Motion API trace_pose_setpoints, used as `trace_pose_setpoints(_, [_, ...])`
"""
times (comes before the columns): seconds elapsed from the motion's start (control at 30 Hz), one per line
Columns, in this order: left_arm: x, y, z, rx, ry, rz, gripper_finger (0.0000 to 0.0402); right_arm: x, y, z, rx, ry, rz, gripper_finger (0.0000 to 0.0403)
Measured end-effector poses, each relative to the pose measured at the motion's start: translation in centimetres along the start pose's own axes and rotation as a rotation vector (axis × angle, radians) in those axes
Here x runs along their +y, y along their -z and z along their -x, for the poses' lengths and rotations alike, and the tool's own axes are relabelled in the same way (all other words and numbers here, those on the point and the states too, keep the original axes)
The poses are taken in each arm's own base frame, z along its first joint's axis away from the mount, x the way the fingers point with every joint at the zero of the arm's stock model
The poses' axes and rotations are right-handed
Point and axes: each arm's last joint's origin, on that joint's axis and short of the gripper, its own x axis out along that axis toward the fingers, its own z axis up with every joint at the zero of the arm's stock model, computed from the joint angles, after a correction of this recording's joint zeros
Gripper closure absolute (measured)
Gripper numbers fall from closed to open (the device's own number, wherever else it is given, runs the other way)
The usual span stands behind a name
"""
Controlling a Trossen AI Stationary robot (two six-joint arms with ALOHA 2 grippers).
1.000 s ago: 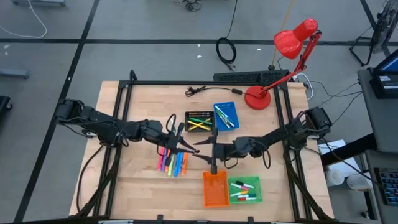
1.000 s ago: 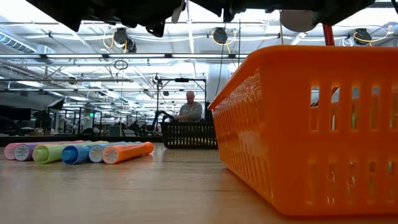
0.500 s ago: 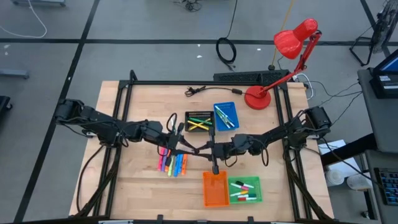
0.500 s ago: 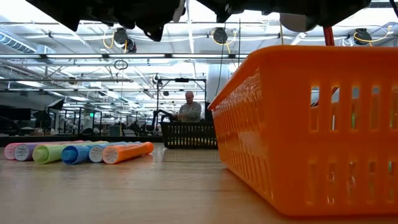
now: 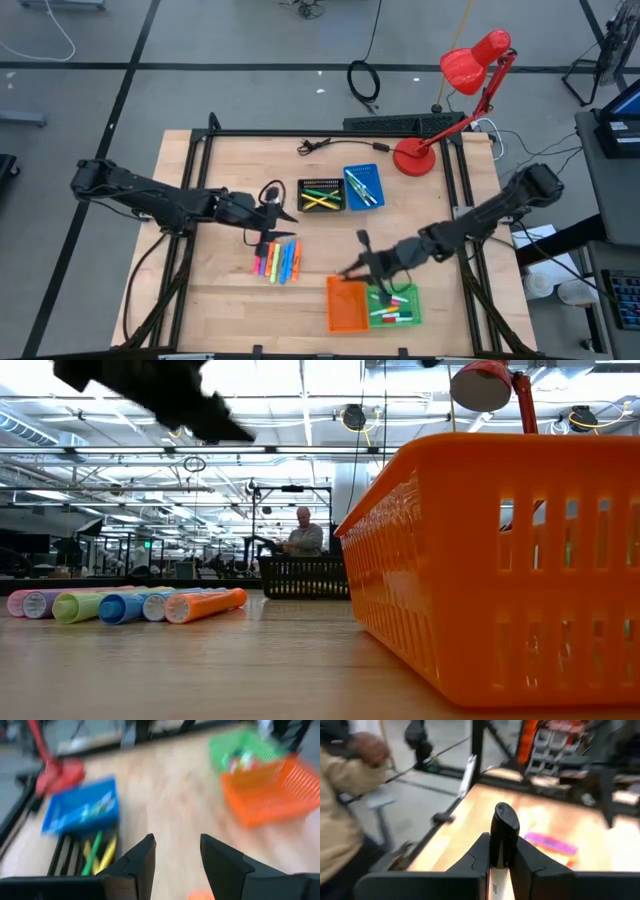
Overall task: Pick & Place Markers
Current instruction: Put the black highlighter pen into the green bin
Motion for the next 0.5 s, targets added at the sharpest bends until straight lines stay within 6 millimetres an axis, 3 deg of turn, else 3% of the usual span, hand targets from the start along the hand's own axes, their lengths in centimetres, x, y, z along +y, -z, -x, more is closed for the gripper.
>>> trace_pose_setpoints(0.27, [0.5,3.4,0.3,0.353,-0.17,0.154,0.024,4.9,2.9,1.7,0.25,-0.086,-0.087,0.0368])
trace_pose_setpoints(0.5, [2.0,4.1,0.3,0.392,-0.243,0.275,0.0241,7.2,6.2,2.7,0.354,-0.119,-0.216,0.0364])
